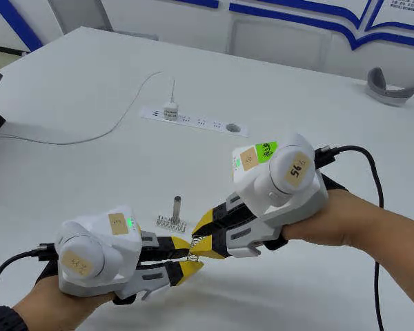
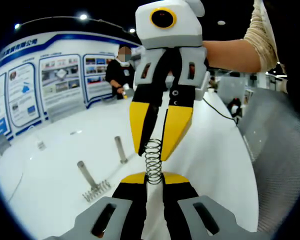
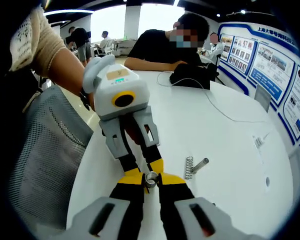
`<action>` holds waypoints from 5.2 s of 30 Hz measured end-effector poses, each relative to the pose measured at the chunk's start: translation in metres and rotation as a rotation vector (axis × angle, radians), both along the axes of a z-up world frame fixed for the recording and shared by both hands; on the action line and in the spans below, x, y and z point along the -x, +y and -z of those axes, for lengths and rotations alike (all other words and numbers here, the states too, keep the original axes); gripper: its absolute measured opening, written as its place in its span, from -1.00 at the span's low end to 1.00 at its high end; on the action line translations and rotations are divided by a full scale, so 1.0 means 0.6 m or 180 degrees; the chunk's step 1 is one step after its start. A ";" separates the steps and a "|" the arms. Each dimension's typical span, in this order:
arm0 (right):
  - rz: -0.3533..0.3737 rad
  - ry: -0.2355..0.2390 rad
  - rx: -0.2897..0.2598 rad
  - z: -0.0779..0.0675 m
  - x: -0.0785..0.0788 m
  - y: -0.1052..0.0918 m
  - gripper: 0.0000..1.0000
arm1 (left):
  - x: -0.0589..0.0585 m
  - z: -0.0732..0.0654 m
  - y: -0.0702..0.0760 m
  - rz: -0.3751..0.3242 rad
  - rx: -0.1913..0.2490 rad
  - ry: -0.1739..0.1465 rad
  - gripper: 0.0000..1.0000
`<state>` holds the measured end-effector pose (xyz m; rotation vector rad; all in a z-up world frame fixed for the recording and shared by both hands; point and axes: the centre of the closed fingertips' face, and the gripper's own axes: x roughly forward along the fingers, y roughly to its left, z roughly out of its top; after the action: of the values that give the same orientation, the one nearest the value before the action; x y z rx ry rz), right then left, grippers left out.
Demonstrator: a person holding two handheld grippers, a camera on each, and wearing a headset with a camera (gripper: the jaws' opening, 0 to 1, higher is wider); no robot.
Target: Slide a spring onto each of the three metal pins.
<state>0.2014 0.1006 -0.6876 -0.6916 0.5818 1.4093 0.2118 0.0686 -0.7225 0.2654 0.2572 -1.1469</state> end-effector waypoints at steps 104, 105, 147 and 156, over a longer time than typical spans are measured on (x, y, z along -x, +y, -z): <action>0.1079 -0.0055 -0.0067 0.021 -0.162 -0.092 -0.76 | -0.042 0.010 0.084 -0.0612 0.0054 0.0181 -0.18; 0.1080 -0.0061 -0.0072 0.022 -0.164 -0.092 -0.76 | -0.042 0.010 0.084 -0.0613 0.0052 0.0179 -0.18; 0.1181 -0.0036 0.0044 0.070 -0.168 -0.100 -0.75 | -0.041 0.013 0.088 -0.0646 0.0045 0.0194 -0.18; 0.1198 -0.0070 0.0025 0.065 -0.171 -0.102 -0.67 | -0.040 0.010 0.089 -0.0645 0.0048 0.0187 -0.18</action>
<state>0.3039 0.0395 -0.7269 -0.5680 0.6623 1.0482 0.2359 0.1218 -0.7287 0.1878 0.3198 -0.9566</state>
